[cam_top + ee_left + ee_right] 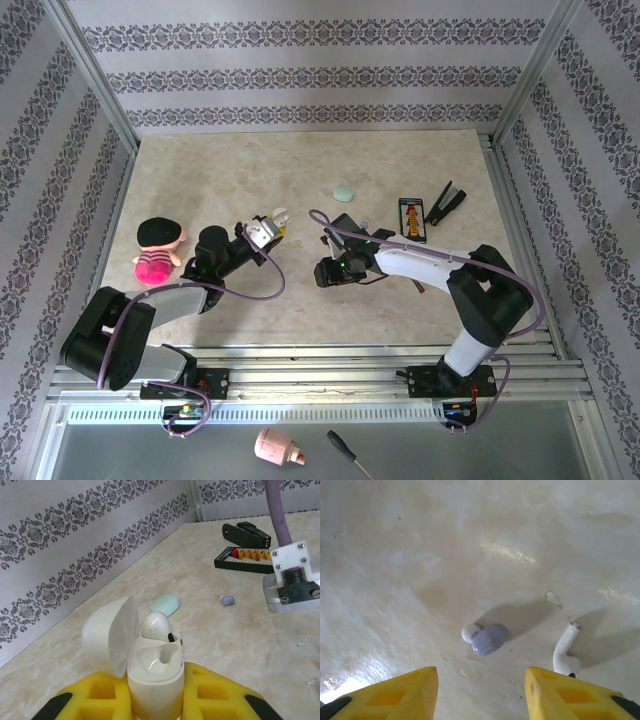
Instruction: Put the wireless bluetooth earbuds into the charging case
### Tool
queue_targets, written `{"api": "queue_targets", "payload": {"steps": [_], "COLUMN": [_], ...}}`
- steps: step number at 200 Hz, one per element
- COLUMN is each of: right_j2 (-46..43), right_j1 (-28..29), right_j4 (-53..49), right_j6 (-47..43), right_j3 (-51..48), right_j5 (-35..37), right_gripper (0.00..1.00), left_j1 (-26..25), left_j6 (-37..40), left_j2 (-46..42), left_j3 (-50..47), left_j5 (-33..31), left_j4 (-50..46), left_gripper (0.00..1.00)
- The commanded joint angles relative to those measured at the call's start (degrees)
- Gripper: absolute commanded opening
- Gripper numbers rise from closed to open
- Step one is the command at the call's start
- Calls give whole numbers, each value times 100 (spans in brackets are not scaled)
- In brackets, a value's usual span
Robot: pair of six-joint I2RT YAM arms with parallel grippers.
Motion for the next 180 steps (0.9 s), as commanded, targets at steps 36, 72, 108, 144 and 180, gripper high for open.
{"api": "queue_targets", "payload": {"steps": [36,72,108,144,180], "right_j2": [393,386,384,445,498], "right_j1": [53,-66,-212,-295,-410], "right_j4": [-142,-327,-444,-584,-628], "right_j6": [193,144,94,21,-14], "right_j3": [53,80,141,220,282], "right_j5": [57,326,414,526,700], "right_gripper": [49,49,48,49,50], "left_j1": [5,3,6,1,6], "left_j6": [4,24,22,47,54], "left_j2": [-104,-152,-145,-172,-135], "left_j3": [-55,-55,-72,-81,-55], "left_j5": [-37,-47,-57,-90,-73], "left_j4": [9,-44,-51,-66,-70], "left_gripper": [0,0,0,0,0]}}
